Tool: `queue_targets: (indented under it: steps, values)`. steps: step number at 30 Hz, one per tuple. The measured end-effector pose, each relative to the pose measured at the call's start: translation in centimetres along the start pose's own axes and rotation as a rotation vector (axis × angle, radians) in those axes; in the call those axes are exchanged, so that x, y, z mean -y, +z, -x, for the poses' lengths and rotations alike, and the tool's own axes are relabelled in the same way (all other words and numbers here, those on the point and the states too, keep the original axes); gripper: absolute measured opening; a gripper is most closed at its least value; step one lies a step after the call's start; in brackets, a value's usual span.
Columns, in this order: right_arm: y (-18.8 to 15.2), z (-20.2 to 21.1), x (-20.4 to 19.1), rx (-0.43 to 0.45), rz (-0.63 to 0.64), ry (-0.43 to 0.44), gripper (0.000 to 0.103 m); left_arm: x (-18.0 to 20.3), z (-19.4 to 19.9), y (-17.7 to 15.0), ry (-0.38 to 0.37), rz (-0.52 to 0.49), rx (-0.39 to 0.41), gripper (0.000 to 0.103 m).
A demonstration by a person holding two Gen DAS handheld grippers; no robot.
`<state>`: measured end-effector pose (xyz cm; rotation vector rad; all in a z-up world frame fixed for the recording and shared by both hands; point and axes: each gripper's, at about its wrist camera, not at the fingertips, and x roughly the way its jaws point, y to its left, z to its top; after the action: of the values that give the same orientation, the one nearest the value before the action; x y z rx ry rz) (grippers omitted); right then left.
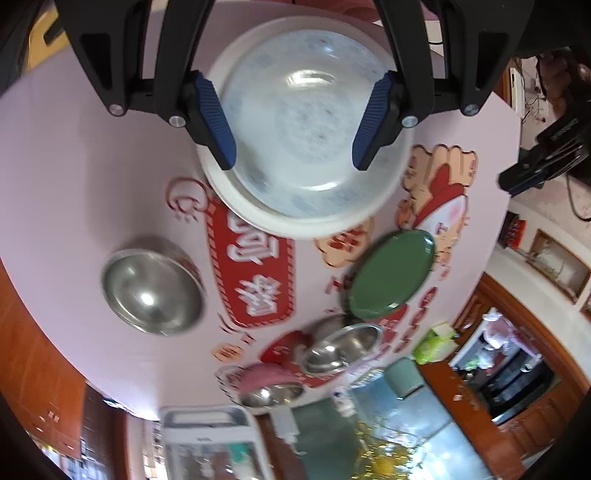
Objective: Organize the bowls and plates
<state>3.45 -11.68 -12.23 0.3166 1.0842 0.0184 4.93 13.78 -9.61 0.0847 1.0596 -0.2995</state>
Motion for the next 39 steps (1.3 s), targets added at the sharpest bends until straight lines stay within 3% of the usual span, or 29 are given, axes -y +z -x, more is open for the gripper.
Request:
queue_targets:
  steps: [8,14,20,39]
  values:
    - [2.8,-0.5,-1.7,-0.009,0.084,0.065,0.066,0.3,-0.5,1.6,0.036,0.075,-0.021,0.037]
    - [4.1,-0.9,-2.2,0.016,0.113,0.123,0.066,0.2,-1.5,2.2,0.107,0.114,-0.033,0.038]
    - [5.2,-1.7,-2.7,0.027,0.097,0.14,0.066,-1.2,-2.2,2.8,0.102,0.144,-0.046,0.04]
    - [6.1,-6.2,-7.0,0.037,-0.089,0.133,0.066,-7.5,-7.6,8.7,0.042,0.022,-0.106,0.041]
